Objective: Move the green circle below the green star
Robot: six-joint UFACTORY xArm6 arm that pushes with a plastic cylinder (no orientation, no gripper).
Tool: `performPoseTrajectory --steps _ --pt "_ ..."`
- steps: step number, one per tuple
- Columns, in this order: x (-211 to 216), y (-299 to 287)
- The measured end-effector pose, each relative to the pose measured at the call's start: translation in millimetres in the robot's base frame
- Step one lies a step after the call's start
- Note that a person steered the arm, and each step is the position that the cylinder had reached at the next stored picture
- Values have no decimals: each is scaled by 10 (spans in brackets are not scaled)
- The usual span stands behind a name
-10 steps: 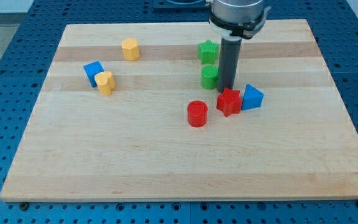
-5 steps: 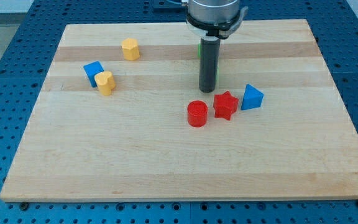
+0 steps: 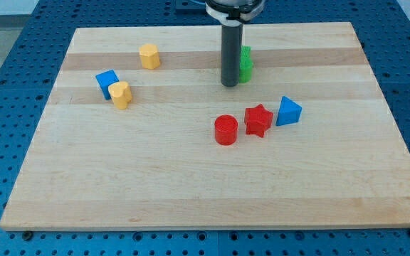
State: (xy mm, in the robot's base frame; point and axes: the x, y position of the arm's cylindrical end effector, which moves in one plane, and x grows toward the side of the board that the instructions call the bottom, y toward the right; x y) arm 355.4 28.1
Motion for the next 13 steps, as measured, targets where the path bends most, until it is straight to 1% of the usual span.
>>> performPoseTrajectory --steps 1,3,5,6,8,9,10,11,13 --pt "-23 0" --pt "218 134" --pt "4 385" --pt "-5 391" --pt "-5 783" --pt "-151 833" --pt "-260 833" --pt "-283 817" --pt "-293 533"
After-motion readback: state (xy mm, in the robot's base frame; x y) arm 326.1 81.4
